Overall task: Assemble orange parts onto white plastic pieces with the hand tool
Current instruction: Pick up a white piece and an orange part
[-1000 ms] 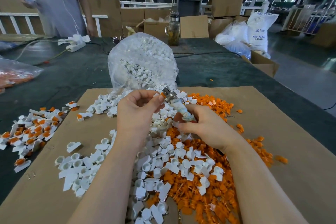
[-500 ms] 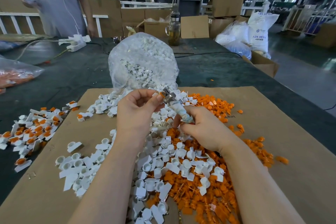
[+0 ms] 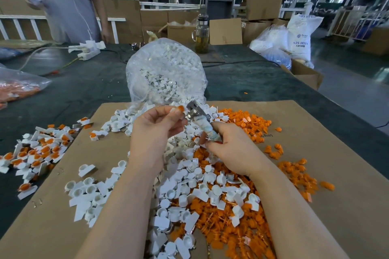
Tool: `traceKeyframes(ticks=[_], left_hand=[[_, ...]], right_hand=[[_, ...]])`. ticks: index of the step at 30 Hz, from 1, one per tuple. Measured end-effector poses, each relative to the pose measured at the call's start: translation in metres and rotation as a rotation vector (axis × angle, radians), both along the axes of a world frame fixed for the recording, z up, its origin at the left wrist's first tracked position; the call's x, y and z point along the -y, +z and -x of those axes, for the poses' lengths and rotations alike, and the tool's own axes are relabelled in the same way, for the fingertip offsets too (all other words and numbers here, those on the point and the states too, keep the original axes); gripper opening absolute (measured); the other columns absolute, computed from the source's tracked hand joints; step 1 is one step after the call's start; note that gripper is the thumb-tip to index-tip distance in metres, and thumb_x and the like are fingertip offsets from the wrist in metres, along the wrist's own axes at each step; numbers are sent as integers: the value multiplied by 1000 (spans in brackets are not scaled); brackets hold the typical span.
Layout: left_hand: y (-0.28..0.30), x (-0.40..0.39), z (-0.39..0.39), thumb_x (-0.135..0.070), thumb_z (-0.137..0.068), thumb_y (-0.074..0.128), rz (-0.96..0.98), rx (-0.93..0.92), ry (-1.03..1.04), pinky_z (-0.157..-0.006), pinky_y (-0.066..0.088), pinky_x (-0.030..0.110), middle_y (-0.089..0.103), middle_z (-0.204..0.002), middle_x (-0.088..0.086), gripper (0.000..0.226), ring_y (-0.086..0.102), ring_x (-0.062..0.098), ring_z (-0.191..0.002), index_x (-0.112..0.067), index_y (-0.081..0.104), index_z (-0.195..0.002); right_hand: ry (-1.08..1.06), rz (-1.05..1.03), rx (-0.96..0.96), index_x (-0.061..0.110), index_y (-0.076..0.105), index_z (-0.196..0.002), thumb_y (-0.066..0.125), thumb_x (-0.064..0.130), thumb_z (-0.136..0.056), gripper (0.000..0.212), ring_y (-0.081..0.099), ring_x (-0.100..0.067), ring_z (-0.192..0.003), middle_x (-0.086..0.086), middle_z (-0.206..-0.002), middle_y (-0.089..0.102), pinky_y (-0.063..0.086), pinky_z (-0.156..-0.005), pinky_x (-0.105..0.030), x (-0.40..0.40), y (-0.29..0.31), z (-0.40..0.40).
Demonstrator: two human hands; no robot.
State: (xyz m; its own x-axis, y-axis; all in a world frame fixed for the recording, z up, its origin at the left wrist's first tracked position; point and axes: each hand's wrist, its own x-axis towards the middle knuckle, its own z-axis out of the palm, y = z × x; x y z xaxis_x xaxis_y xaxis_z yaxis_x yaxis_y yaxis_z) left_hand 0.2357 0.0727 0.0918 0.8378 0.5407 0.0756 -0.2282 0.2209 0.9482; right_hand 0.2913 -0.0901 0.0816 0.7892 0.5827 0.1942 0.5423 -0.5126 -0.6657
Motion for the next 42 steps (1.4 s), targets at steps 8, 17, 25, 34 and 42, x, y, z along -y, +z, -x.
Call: traceKeyframes(ticks=[8,17,25,34,42], left_hand=[[-2,-52,11,-7,-96,60,849,51,392,-67,59,19,76,-91,9,16,74,8,-72,-1,62,-111],[-6,-76,20,-10,-105,42,1064,318,565,-66,59,20,68,-106,6,33,69,8,-78,-6,55,-134],[-3,-50,7,-23,-87,74,102,-336,240,-66,51,26,71,-92,-5,13,65,8,-79,-21,70,-99],[-17,-17,-1,-54,-90,59,-1159,-876,2,-101,38,44,55,-131,7,47,51,30,-121,-24,55,-126],[-16,-17,3,-27,-89,70,-1048,-677,40,-71,49,29,67,-89,-5,18,63,17,-80,-21,66,-105]], right_hand=[[-302,81,105,23,54,-73,58,34,-93,23,51,-9,-61,6,-68,56,32,-51,-25,10,-10,-15],[-324,303,11,21,59,-76,60,34,-88,17,57,-14,-64,3,-72,60,36,-48,-26,16,-13,-22],[-558,358,46,24,55,-81,59,27,-82,5,55,-16,-66,3,-75,58,37,-48,-25,20,-13,-21],[-564,424,123,26,58,-92,63,43,-87,19,55,-16,-70,8,-75,54,35,-47,-24,11,-18,-20],[-506,492,218,26,57,-90,64,31,-84,10,43,-7,-56,10,-71,51,26,-43,-22,3,-18,-15]])
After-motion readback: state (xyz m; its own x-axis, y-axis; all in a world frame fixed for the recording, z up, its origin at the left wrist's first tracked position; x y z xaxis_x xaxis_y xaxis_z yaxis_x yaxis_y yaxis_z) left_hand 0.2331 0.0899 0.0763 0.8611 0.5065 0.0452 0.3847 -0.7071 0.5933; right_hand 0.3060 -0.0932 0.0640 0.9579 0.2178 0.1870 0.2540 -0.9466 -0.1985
